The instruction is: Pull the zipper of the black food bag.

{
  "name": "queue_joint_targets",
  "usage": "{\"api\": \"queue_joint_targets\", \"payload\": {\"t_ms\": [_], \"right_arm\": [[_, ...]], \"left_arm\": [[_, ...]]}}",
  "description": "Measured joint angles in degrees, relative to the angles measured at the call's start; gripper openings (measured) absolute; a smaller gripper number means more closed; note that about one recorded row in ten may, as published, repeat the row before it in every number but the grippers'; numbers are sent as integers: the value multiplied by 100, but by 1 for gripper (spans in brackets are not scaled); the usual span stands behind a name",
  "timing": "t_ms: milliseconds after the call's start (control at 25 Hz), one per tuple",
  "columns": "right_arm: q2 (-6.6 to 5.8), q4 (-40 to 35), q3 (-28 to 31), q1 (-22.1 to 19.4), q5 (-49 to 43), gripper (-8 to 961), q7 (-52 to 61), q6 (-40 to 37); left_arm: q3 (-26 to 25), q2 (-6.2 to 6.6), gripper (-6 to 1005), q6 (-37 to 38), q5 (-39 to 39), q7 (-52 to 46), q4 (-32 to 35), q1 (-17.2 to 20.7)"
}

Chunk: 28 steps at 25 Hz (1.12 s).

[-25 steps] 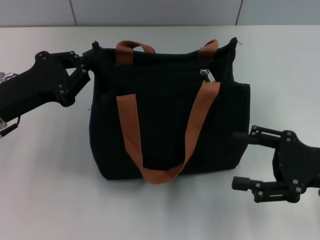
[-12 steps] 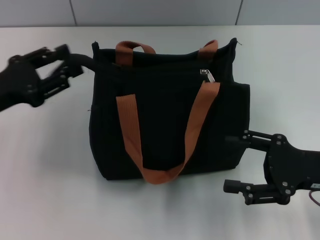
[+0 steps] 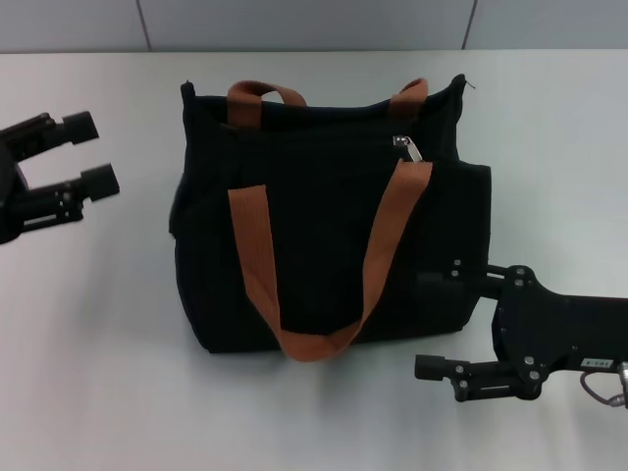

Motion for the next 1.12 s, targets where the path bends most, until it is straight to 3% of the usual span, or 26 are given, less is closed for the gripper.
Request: {"api": "queue_joint_targets", "payload": {"t_ms": [120,240,320,360,520,640,720,840,920,1120], "right_arm": [[10,46,0,25,-3,838,-3,30],[11,121,0,64,-4,838,-27,69],[11,215,0,93,-4,838,-110,153],[11,215,0,93,-4,838,-110,153],[11,275,-38,120,-4,838,-142,183],[10,278,-43,120,-4,838,-146,191],[8,286,-71,118,-3,838,-150,232],[8,325,-181,124,-4,838,-151,261],[8,390,-397,134,-3,838,-170,377],[9,521,-518,115,-4,838,-359,487]], "left_arm": [[31,-77,837,501,24,120,74,17],[138,-155,836,612,26,287,74,40],[389,-363,836,634,5,711,66,124],[389,-363,836,634,5,711,66,124],[783,-724,835,642,-28,1418,34,246],[1044,-823,834,643,-23,1671,24,316],[1455,-877,833,618,-1,1959,-74,387],[1625,-881,833,517,47,2153,-276,406],[1642,-883,833,143,277,2393,-654,401],[1642,-885,833,-446,626,2464,-816,406]]}}
